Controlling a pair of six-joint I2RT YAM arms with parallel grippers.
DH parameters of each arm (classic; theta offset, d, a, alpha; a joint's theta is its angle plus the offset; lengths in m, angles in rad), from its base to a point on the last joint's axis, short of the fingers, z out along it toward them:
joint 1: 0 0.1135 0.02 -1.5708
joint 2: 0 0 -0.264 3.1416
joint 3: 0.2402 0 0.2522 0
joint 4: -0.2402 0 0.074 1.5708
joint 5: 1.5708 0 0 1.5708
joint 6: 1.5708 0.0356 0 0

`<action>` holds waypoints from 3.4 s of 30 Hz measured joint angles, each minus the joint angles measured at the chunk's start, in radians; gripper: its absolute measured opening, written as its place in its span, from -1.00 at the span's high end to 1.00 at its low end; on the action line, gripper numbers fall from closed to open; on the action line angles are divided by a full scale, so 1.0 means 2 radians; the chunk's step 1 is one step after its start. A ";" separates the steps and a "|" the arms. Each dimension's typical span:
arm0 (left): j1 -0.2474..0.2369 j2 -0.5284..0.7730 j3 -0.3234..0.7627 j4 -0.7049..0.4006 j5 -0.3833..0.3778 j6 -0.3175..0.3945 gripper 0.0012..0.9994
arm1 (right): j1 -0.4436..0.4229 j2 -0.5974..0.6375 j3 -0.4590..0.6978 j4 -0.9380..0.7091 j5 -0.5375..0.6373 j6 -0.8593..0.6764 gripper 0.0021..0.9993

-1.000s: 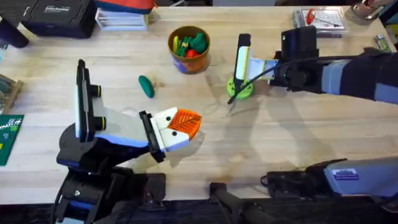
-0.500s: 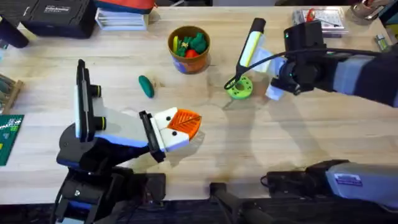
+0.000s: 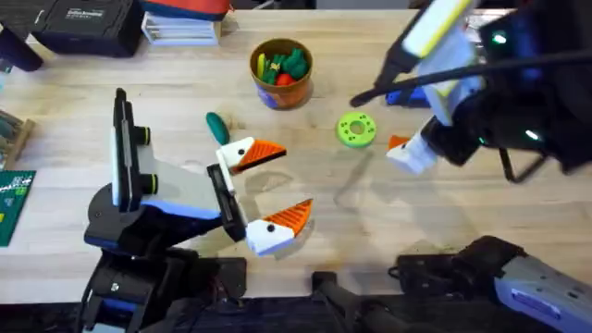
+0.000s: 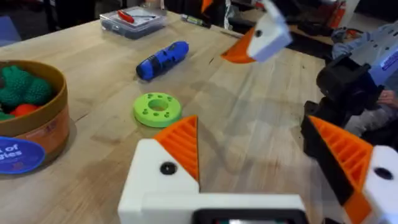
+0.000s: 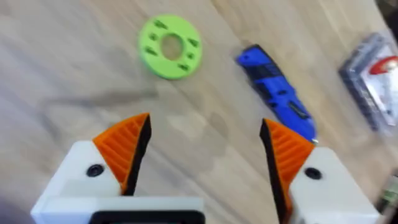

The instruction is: Pick up the gripper from the table and insert it into the empty holder that is missing its gripper. Then pick up a screw, insert it into the mounting hole, and use the screwdriver to tighten it. Finally, clean up the table by picking up the vegetable and placing it into the bucket.

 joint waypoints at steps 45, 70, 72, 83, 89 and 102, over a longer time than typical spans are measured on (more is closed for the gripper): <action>0.024 0.672 0.430 -0.284 -0.540 -0.089 -0.97 | 0.068 -0.017 0.001 0.019 -0.084 0.180 -0.99; 0.037 0.772 0.435 -0.249 -0.549 -0.198 0.95 | 0.068 0.009 0.001 0.019 -0.084 0.180 -0.99; 0.037 0.764 0.435 -0.254 -0.549 -0.191 0.96 | 0.068 0.009 0.001 0.019 -0.084 0.180 -0.99; 0.028 0.673 0.551 -0.309 -0.550 -0.164 0.96 | 0.068 0.009 0.001 0.019 -0.084 0.180 -0.99; -0.020 0.657 0.568 -0.246 -0.524 -0.169 0.96 | 0.068 0.009 0.001 0.019 -0.084 0.180 -0.99; -0.101 0.721 0.568 -0.173 -0.505 -0.183 0.64 | 0.068 0.009 0.001 0.019 -0.084 0.180 -0.99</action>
